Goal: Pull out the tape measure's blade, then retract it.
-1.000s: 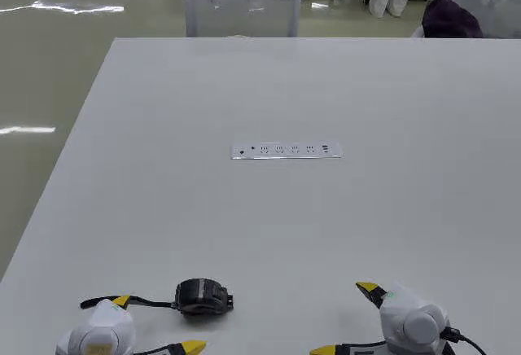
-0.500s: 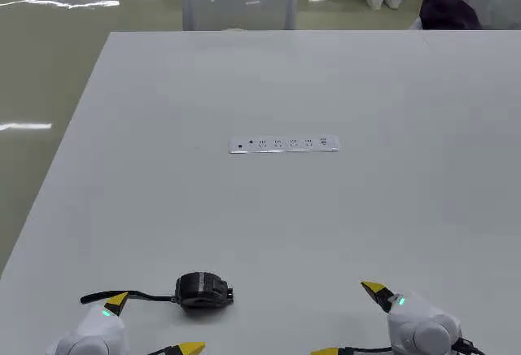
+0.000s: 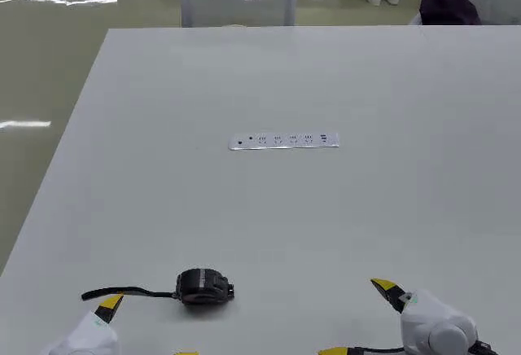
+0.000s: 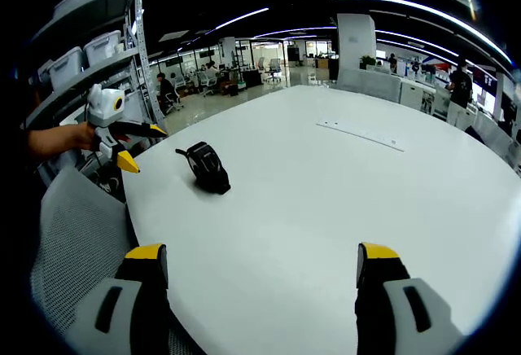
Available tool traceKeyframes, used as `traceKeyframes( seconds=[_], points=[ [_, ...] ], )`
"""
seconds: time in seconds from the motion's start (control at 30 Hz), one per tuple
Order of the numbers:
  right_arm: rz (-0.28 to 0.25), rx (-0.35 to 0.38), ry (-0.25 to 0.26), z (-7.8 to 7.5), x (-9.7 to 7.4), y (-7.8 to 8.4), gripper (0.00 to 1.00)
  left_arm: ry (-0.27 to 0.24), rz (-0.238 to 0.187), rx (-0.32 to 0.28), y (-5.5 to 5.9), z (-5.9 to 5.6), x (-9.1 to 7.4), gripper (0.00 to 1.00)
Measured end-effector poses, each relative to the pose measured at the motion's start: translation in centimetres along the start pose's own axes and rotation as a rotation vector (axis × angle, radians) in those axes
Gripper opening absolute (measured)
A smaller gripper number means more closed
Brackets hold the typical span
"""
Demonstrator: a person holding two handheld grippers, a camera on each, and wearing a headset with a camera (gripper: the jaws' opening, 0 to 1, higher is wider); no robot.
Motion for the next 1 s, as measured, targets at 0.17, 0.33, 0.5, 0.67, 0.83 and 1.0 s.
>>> traceKeyframes(
  seconds=[0.17, 0.33, 0.5, 0.67, 0.83, 1.0],
  points=[
    [-0.004, 0.001, 0.003, 0.1, -0.4, -0.1, 0.98, -0.01, -0.008, -0.009, -0.1, 0.2, -0.5, 0.99],
    [-0.008, 0.002, 0.001, 0.1, -0.7, -0.2, 0.98, -0.021, -0.013, -0.011, -0.2, 0.5, -0.5, 0.99],
    [-0.01, 0.002, -0.005, 0.1, -0.8, -0.4, 0.98, -0.021, -0.011, -0.005, -0.2, 0.6, -0.5, 0.99],
    [-0.014, 0.006, -0.001, -0.1, -0.9, -0.4, 0.98, -0.021, -0.009, 0.004, -0.4, 0.5, -0.7, 0.99],
    [-0.011, 0.009, 0.001, -0.2, -1.0, -0.3, 0.98, -0.019, -0.004, 0.01, -0.3, 0.6, -0.7, 0.99],
    [-0.011, 0.013, 0.003, -0.3, -1.1, -0.2, 0.98, -0.015, -0.006, 0.011, -0.3, 0.6, -0.6, 0.99]
  ],
)
Point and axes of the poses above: the centre of the closed fingertips' face, and the gripper's own axes: x roughly forward along the fingers, z roughly to its left, y roughly out of its underside, the point moved 2 cm from there along -x, roughly backward along the fingers, and after that the axes turned 2 degrees about -x, right-handed, at the moved point
